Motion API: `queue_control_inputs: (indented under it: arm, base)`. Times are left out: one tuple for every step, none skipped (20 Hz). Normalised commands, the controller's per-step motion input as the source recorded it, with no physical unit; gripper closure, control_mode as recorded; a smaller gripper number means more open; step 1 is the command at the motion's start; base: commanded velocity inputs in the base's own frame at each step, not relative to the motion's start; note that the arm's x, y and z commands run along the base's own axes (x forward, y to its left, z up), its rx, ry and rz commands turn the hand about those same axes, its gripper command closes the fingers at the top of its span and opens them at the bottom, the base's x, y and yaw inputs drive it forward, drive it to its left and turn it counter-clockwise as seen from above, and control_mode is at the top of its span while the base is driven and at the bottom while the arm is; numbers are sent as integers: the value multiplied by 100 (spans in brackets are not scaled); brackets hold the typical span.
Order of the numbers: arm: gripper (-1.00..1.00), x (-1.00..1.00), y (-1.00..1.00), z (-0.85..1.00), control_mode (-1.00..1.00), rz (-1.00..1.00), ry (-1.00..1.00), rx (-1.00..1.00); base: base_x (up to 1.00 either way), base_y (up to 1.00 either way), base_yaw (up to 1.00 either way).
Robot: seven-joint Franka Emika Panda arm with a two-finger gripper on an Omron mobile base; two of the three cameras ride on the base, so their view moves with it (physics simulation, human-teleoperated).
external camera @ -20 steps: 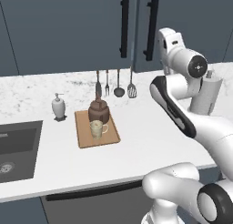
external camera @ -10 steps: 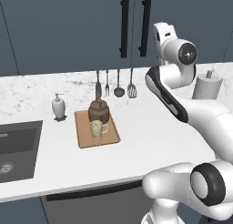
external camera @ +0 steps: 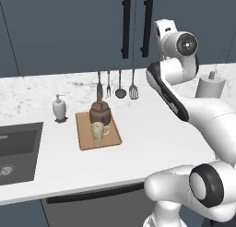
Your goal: Pick the kettle from the counter and place it on the tray. Then pick the mug from the cabinet and place it on the tray. Then close the cabinet doors.
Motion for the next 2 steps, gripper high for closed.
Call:
queue_control_inputs:
  arm:
    - [-100, 9, -17, -16, -100, -3, 0, 0]
    - [-100, 8, -16, -15, -100, -2, 0, 0]
  base:
    - [0, 0, 0]
    - [0, 0, 0]
